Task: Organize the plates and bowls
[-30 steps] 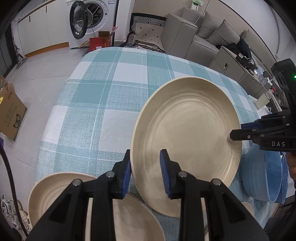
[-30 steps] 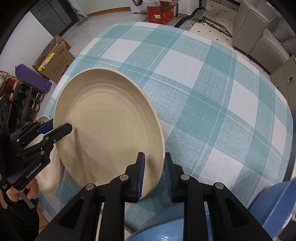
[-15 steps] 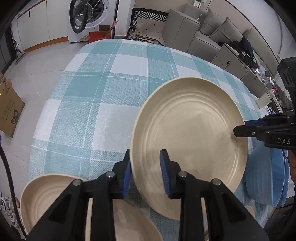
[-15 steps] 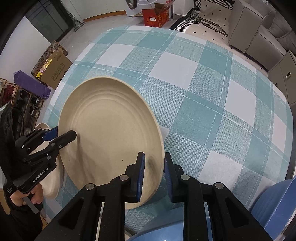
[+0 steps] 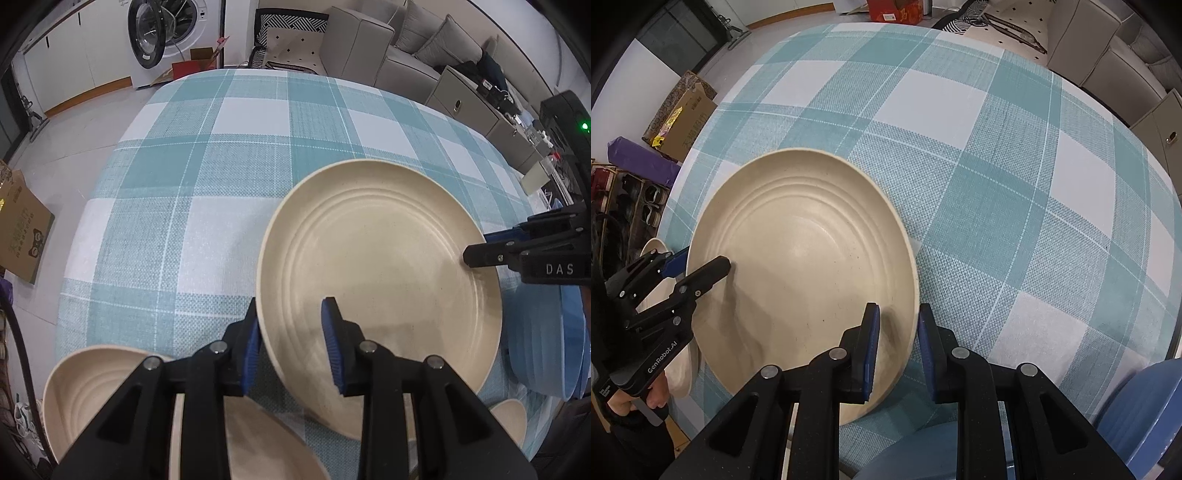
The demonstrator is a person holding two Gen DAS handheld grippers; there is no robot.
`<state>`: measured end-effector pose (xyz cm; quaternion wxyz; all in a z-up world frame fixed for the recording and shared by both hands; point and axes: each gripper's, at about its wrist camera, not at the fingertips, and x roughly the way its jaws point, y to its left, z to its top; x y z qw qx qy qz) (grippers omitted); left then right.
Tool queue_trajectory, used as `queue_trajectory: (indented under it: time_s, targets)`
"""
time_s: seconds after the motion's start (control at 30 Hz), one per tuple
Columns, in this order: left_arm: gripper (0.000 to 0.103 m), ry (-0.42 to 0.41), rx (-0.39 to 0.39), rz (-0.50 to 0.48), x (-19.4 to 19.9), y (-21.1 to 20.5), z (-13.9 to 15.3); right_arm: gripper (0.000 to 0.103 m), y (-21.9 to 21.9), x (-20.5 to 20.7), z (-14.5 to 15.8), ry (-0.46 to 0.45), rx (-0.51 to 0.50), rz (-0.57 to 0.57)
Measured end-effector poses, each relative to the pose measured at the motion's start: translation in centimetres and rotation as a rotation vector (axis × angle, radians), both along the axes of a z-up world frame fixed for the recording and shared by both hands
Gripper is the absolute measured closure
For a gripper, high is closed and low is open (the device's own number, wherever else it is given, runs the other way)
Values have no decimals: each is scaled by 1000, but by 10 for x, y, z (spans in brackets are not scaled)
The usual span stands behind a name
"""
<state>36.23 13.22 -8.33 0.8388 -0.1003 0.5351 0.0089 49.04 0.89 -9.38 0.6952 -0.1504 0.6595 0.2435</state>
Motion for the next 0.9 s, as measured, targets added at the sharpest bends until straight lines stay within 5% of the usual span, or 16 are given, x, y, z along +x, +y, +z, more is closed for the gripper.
queue_trajectory:
  time_s: [0.4,0.9]
  targets:
    - [74,10,-12,-13,-10,-3,2,82,6,-3,-8,8,-17,0]
    - [75,-42,-21,7,-20,0,29,82,0,-12,21,-36,13,-1]
